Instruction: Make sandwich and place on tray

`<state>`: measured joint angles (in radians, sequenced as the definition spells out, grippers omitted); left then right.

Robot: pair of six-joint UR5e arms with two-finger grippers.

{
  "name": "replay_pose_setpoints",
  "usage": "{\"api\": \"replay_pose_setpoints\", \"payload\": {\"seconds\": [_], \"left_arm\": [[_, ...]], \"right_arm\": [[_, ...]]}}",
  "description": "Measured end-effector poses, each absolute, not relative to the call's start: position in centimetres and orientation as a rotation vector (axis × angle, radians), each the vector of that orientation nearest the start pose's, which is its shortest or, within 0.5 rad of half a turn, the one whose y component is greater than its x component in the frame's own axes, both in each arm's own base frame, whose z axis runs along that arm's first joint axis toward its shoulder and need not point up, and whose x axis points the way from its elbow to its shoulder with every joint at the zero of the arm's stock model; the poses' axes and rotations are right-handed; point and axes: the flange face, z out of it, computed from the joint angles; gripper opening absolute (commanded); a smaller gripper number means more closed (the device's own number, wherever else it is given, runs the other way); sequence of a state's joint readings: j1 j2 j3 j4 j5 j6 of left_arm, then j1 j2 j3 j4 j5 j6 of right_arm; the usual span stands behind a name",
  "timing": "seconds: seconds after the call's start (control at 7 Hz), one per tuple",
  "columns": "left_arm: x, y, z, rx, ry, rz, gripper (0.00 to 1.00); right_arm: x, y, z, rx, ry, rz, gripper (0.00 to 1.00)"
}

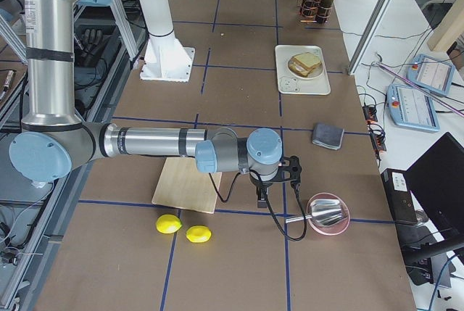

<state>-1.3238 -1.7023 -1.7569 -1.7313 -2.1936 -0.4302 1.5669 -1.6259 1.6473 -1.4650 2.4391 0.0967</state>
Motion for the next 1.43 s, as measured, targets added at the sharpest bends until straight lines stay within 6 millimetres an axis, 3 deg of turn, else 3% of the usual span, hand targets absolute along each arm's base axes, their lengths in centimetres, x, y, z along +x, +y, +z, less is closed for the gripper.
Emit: {"api": "replay_pose_setpoints", "payload": {"seconds": [0.29,0.57,0.86,1.43], "left_arm": [[1.8,-55.3,51.2,0.183,0.674,0.076,1.00],[-1.6,-53.7,54.4,0.103,0.711,0.099,1.00],[-3.5,-51.1,58.4,0.029,0.799,0.049,1.00],[-5.4,-48.8,62.3,0.026,0.809,0.121,1.00]], "right_arm": [[5.5,-47.5,63.2,0.070,-0.873,0.033,1.00],[5.6,-47.4,63.4,0.067,-0.874,0.036,1.00],[5.5,-47.3,63.5,0.064,-0.879,0.037,1.00],[5.5,-47.1,63.8,0.059,-0.880,0.038,1.00]]}}
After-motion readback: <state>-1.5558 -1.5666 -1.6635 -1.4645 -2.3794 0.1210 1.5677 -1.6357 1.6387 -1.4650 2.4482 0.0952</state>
